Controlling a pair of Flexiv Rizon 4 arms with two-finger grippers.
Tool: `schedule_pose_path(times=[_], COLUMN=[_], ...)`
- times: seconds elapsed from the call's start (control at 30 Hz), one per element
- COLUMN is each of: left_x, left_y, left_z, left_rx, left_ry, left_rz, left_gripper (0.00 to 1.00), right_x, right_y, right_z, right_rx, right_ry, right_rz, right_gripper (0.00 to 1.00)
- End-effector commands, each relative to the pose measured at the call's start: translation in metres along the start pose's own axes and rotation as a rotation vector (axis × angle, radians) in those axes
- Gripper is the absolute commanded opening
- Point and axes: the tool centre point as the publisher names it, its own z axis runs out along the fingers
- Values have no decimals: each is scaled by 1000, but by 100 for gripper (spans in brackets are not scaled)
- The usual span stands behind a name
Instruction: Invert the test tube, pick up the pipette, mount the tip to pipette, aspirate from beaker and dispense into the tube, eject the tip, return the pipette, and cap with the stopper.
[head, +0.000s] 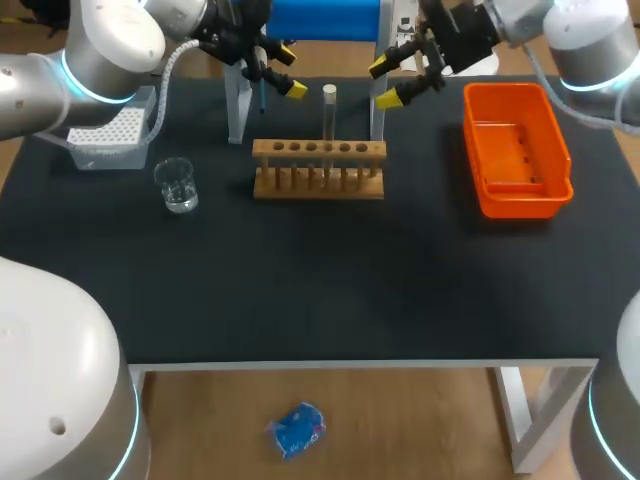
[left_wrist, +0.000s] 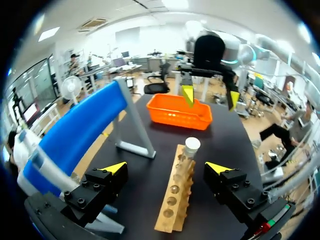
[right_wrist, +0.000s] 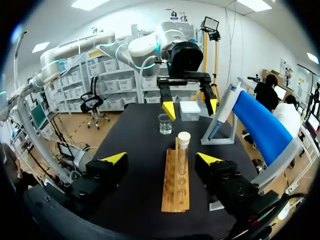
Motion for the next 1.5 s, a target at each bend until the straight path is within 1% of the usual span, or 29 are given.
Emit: schedule_pose_path(times=[0.03,0.13,0.23,0.3,0.47,0.63,0.7,0.8,0.87,0.93,1.07,1.17,1.23,1.27,1.5], left_x=[29,38,43,47,55,63,67,73,76,81,85,86,87,88,89], left_y=[7,11,15,18,23,29,30,31,33,34,39,46,48,50,50], left_z=[-28,-43,-55,-61,-76,-88,-91,-94,-97,-99,-104,-108,-110,-110,-111], left_rx=[11,32,49,57,86,87,92,95,98,103,105,118,138,138,144], left_ry=[-138,-221,-274,-300,-370,-441,-460,-490,-514,-543,-570,-588,-595,-596,-595], left_rz=[-31,-51,-79,-102,-159,-209,-205,-193,-197,-206,-218,-241,-259,-271,-280], left_gripper=[100,100,100,100,100,100,100,100,100,100,100,100,100,100,100], right_x=[15,20,24,26,31,37,41,51,52,60,67,73,74,72,72], right_y=[-8,-15,-21,-25,-33,-40,-42,-45,-51,-53,-57,-57,-58,-57,-57], right_z=[-11,-21,-29,-32,-42,-49,-52,-54,-62,-62,-68,-70,-73,-76,-76], right_rx=[-26,-46,-76,-84,-135,-160,-161,-191,-205,-226,-236,-235,-229,-193,-193], right_ry=[-112,-152,-190,-216,-289,-355,-380,-430,-457,-478,-502,-522,-550,-527,-527], right_rz=[-1,10,20,28,38,49,59,80,95,113,125,134,150,181,181], right_gripper=[100,100,100,100,100,100,100,100,100,100,100,100,100,100,100])
